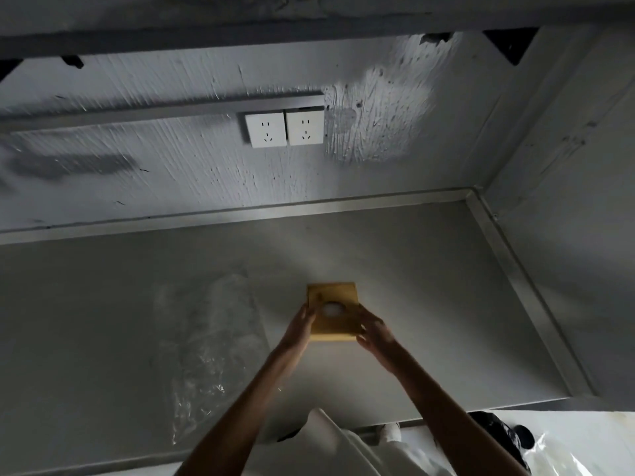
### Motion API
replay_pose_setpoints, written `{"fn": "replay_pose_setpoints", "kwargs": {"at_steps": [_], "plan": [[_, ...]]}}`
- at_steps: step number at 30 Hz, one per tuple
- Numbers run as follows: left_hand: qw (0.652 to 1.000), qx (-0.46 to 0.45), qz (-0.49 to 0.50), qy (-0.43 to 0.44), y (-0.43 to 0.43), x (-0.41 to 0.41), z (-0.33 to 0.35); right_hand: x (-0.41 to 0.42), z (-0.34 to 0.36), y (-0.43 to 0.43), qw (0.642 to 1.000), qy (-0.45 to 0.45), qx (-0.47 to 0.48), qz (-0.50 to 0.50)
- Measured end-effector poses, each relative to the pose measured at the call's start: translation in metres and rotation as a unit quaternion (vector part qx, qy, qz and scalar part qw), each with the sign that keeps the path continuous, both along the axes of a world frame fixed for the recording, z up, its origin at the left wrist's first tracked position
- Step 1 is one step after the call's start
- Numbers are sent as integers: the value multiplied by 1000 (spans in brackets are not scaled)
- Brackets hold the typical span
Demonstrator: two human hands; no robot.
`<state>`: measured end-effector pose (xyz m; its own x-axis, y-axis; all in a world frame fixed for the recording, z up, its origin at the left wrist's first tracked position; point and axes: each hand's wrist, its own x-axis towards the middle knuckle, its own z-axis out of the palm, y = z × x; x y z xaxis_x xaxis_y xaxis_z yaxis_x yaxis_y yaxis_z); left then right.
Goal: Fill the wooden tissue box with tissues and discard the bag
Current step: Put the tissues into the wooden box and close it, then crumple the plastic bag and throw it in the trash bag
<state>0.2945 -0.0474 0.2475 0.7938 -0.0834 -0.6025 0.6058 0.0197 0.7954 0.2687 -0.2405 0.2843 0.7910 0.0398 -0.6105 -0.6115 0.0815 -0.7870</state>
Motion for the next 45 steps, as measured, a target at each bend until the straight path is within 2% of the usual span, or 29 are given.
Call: {"fn": "replay_pose_setpoints", "kwargs": {"at_steps": [3, 6, 14, 18, 20, 21, 23, 24, 25, 27, 30, 32, 35, 37, 39, 41, 45], "plan": [[1000, 2, 3, 8, -12, 35, 40, 42, 23, 9, 999, -30, -24, 8], [1000, 12, 14, 23, -15, 51, 48, 68, 9, 13, 995, -55, -74, 40], [999, 26, -8, 28, -2, 68, -46, 69, -17, 16, 995, -59, -63, 43], [998, -8, -27, 51, -11, 50, 23, 67, -22, 15, 994, -60, -81, 51], [998, -9, -25, 48, -2, 47, 32, 65, -20, 19, 986, -50, -149, 51], [999, -2, -13, 50, 10, 46, 35, 62, -16, 23, 971, -53, -229, 37], [999, 42, 1, 10, 48, 42, 32, 53, -9, 33, 917, -122, -380, -19], [995, 89, 22, -32, 74, 38, 28, 49, -6, 40, 893, -176, -413, -34], [983, 159, 64, -61, 106, 29, 20, 44, -2, 51, 883, -216, -417, -24], [948, 254, 185, -48, 163, 5, 16, 36, -2, 73, 903, -235, -358, 43], [898, 341, 277, 4, 233, -41, -2, 26, -22, 110, 943, -134, -246, 182], [903, 326, 274, 62, 257, -67, -18, 20, -39, 134, 952, -49, -209, 218], [927, 277, 223, 117, 277, -94, -75, 10, -45, 160, 958, 61, -194, 204], [916, 276, 245, 156, 288, -109, -122, 5, -47, 176, 952, 108, -201, 205], [916, 271, 233, 183, 279, -120, -123, 1, -50, 187, 947, 132, -202, 212], [919, 270, 221, 184, 261, -124, -66, -4, -53, 196, 949, 145, -196, 198], [920, 273, 233, 157, 267, -140, -64, -13, -58, 208, 959, 169, -182, 139]]}}
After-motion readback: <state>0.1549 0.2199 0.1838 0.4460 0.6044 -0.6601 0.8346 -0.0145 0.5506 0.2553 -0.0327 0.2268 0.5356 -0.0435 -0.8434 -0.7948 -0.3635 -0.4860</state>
